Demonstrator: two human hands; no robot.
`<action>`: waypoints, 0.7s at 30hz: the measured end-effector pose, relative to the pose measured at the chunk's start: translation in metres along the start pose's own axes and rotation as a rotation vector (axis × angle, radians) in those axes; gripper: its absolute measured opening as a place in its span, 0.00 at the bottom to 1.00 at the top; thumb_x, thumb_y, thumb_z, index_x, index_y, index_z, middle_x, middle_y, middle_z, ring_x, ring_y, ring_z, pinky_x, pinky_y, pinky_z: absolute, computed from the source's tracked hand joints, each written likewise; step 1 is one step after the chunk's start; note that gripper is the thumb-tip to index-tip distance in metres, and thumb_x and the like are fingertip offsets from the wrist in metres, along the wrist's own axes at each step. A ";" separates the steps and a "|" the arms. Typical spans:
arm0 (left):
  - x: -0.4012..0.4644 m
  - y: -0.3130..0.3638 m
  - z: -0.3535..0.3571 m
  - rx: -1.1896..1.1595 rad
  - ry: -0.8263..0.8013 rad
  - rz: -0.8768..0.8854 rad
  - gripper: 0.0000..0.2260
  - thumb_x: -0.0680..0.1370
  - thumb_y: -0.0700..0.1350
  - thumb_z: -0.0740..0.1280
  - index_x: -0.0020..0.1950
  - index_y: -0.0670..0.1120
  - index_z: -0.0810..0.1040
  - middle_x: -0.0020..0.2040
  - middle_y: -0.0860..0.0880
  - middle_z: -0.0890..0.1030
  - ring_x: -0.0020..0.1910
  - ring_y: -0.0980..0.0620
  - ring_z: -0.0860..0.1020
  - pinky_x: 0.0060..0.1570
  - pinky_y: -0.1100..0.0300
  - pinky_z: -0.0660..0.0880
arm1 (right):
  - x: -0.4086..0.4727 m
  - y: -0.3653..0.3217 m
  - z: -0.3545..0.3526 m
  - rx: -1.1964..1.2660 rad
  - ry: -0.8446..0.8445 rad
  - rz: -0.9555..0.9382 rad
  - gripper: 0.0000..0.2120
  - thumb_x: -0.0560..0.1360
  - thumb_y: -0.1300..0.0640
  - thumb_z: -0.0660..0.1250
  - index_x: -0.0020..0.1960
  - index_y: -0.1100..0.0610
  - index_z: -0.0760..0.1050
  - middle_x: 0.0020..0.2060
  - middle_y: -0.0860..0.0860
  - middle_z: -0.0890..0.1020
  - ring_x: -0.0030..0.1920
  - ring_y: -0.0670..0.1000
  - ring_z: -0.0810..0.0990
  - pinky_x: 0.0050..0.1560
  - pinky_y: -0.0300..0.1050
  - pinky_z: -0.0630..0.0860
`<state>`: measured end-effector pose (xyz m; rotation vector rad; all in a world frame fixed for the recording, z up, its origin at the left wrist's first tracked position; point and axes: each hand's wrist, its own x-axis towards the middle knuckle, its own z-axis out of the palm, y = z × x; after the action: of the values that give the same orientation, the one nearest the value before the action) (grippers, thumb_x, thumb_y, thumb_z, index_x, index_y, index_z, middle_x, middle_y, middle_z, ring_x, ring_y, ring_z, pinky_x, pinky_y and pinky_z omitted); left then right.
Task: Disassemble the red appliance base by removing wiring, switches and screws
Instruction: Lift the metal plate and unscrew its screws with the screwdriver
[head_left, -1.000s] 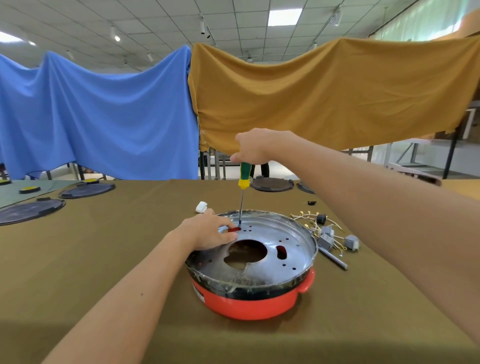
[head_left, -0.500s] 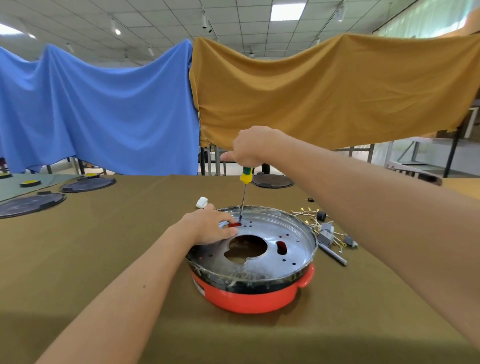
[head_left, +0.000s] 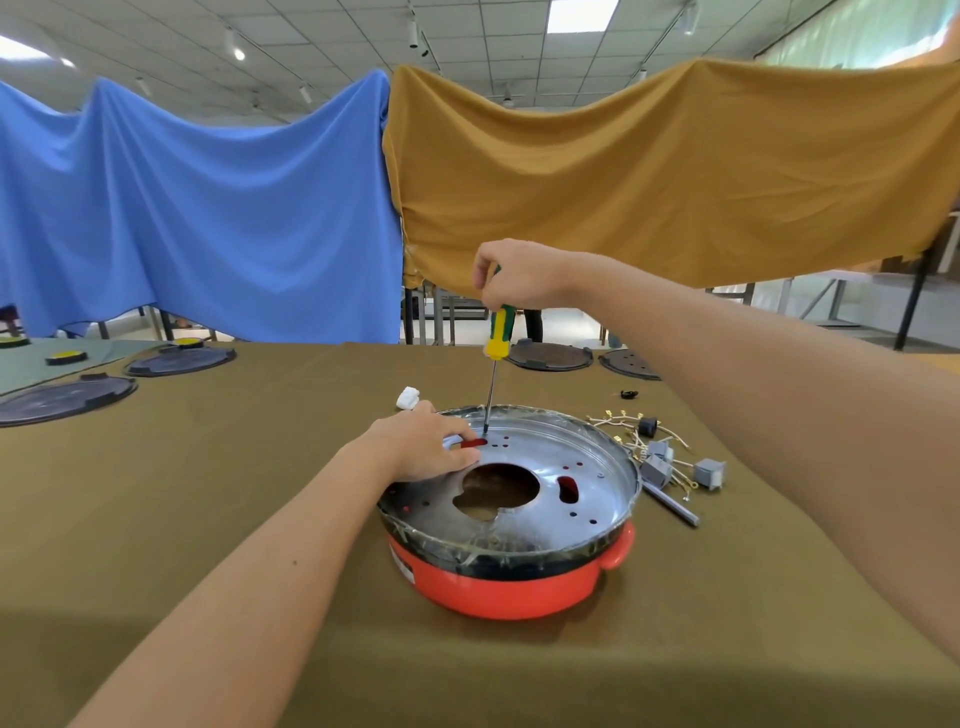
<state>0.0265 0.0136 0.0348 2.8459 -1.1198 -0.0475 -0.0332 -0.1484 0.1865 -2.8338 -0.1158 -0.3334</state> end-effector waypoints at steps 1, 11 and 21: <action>0.000 0.000 0.000 0.000 0.001 -0.001 0.21 0.79 0.66 0.56 0.70 0.64 0.69 0.66 0.44 0.67 0.58 0.43 0.74 0.58 0.49 0.74 | 0.000 -0.002 0.001 -0.130 0.021 0.024 0.09 0.80 0.55 0.61 0.54 0.60 0.71 0.46 0.51 0.76 0.44 0.53 0.73 0.40 0.44 0.69; 0.000 -0.001 0.001 -0.010 -0.002 -0.004 0.21 0.79 0.66 0.56 0.71 0.65 0.68 0.66 0.44 0.67 0.61 0.42 0.73 0.62 0.47 0.72 | 0.000 -0.020 -0.002 -0.237 -0.028 -0.058 0.07 0.83 0.59 0.59 0.60 0.57 0.70 0.40 0.45 0.69 0.37 0.44 0.68 0.34 0.38 0.64; 0.001 0.000 0.001 -0.010 -0.009 -0.004 0.22 0.79 0.66 0.56 0.71 0.64 0.68 0.67 0.43 0.67 0.61 0.41 0.73 0.60 0.48 0.73 | 0.001 -0.025 0.005 -0.396 0.026 0.113 0.18 0.82 0.42 0.56 0.53 0.58 0.68 0.44 0.53 0.73 0.44 0.54 0.73 0.46 0.49 0.70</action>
<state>0.0276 0.0131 0.0338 2.8423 -1.1126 -0.0651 -0.0340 -0.1233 0.1893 -3.2063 0.1310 -0.4076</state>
